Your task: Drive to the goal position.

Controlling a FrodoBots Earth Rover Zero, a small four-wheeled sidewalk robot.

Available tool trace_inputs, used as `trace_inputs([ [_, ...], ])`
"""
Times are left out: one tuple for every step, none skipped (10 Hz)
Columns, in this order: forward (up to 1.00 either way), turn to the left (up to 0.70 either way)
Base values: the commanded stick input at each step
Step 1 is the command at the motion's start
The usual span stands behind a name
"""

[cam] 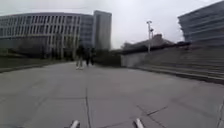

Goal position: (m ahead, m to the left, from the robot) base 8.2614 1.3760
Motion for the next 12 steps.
trace_inputs([
  [1.0,0.1],
  [1.0,0.24],
  [1.0,0.15],
  [1.0,0.04],
  [1.0,0.0],
  [1.0,0.0],
  [1.0,0.0],
  [1.0,0.0],
  [1.0,0.0],
  [1.0,0.0],
  [1.0,0.0],
  [1.0,0.0],
])
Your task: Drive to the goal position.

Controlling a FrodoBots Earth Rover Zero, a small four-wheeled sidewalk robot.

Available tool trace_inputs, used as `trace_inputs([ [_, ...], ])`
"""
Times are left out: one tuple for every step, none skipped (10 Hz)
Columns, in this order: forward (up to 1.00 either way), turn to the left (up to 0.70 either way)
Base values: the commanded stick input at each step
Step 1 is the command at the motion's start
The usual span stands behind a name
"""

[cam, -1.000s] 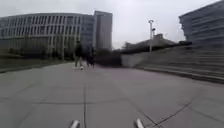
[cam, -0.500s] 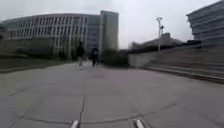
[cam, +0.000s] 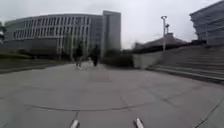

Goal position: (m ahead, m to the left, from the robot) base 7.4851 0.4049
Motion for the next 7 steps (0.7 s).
trace_inputs([
  [1.0,0.0],
  [1.0,0.0],
  [1.0,0.0],
  [1.0,0.0],
  [1.0,0.0],
  [1.0,0.0],
  [1.0,0.0],
])
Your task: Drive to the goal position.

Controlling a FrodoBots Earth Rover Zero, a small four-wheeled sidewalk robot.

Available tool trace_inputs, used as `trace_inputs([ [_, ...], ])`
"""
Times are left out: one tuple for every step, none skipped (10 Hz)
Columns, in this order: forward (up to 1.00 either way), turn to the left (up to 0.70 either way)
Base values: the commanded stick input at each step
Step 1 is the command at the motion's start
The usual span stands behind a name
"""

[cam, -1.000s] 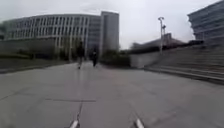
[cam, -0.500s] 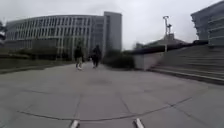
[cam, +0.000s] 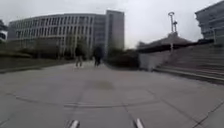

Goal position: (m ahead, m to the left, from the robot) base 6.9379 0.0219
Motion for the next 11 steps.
trace_inputs([
  [1.0,0.0],
  [1.0,0.0],
  [1.0,0.0],
  [1.0,0.0],
  [1.0,0.0],
  [1.0,0.0],
  [1.0,0.0],
  [1.0,0.0],
  [1.0,0.0],
  [1.0,0.0],
  [1.0,0.0],
])
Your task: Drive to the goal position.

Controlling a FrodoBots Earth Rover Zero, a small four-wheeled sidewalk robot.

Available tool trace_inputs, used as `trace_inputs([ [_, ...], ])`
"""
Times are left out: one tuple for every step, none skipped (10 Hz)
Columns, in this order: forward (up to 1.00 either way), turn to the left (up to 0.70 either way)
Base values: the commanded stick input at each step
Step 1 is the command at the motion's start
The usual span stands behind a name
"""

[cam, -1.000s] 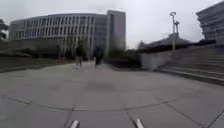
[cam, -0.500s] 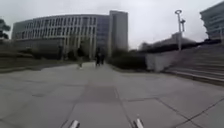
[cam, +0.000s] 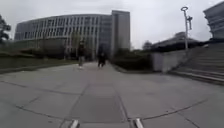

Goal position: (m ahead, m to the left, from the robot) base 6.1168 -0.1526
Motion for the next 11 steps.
trace_inputs([
  [1.0,0.0],
  [1.0,0.0],
  [1.0,0.0],
  [1.0,0.0],
  [1.0,0.0],
  [1.0,-0.4],
  [1.0,-0.4],
  [1.0,-0.4],
  [1.0,-0.4],
  [1.0,-0.21],
  [1.0,-0.04],
])
